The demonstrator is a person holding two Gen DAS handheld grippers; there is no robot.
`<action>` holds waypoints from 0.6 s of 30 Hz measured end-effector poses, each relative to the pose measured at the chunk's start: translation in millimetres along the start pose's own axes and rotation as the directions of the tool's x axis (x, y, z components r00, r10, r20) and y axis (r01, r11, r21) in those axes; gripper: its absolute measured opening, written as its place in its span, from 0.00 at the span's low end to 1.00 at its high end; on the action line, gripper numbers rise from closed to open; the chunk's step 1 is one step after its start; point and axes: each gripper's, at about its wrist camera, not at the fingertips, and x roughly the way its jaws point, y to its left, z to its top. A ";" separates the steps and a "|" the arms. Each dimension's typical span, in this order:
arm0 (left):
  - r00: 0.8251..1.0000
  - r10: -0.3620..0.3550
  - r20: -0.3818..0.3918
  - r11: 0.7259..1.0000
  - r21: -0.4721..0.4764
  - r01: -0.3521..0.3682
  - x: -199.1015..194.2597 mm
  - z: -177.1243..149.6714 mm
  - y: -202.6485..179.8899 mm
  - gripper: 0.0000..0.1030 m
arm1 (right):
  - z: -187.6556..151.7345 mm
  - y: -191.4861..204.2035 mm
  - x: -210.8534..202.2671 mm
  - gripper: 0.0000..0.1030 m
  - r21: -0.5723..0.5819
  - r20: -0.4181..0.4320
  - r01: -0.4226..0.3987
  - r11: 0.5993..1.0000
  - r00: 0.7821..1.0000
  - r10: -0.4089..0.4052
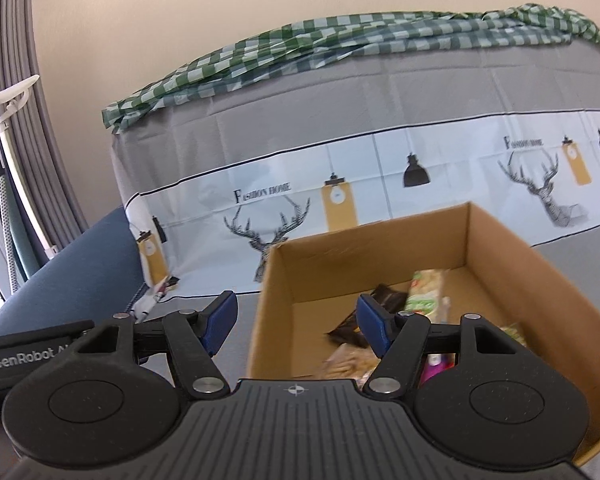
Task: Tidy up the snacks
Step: 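Move both open tools away from the box toward the loose snacks on the sofa, then grasp the red rectangular packet with the right tool while the left tool grasps the small red-gold candy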
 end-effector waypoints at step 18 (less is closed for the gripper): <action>0.828 0.560 -0.039 0.746 -0.410 -0.524 45.8 -5.0 158.8 0.37 | -18.1 28.3 30.8 0.31 -0.071 -0.065 -0.133 0.989 0.990 0.129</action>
